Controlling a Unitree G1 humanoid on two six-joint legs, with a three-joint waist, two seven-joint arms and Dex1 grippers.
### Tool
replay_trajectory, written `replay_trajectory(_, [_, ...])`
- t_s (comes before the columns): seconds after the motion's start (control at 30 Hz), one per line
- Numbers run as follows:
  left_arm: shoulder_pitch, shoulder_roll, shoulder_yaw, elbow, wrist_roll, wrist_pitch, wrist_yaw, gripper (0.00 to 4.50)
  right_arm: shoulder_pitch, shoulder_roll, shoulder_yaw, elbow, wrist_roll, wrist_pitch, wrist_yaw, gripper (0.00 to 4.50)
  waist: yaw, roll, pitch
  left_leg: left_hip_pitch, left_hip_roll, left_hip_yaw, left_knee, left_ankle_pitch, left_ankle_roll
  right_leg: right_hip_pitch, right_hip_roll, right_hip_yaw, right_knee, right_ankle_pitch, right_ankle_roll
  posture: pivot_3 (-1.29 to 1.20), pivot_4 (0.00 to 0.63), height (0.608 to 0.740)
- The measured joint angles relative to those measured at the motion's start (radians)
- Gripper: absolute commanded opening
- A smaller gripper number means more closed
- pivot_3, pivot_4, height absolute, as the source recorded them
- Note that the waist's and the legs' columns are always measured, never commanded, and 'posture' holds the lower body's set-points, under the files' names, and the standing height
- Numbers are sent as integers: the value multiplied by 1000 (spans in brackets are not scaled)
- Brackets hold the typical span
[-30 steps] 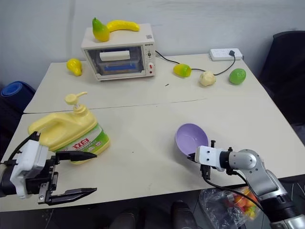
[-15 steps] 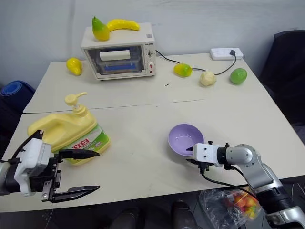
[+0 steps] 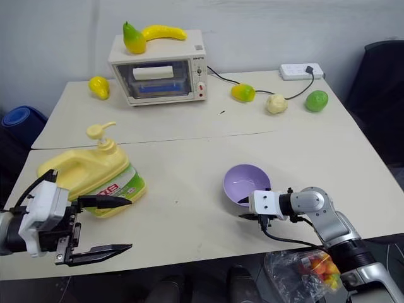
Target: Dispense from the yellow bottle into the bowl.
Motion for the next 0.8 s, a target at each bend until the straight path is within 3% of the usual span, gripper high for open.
replay_trajectory(0.07, [3, 0, 1, -1, 0, 0, 4, 4500, -5, 5, -1, 8, -1, -3, -2, 15, 0, 0, 0, 0, 0, 0, 0, 0, 0, 0, 0, 0, 0, 0, 0, 0, 150, 740])
replay_trajectory(0.53, [-21, 8, -2, 3, -7, 0, 15, 4500, -30, -23, 11, 25, -34, -84, 21, 15, 0, 0, 0, 0, 0, 0, 0, 0, 0, 0, 0, 0, 0, 0, 0, 0, 150, 740])
replay_trajectory(0.8, [-255, 119, 37, 146, -189, 87, 6, 4500, -210, -64, 9, -103, 84, 37, 183, 15, -3, 1, 2, -1, 1, -1, 0, 1, -1, -2, 0, -2, 2, 0, 0, 0, 150, 740])
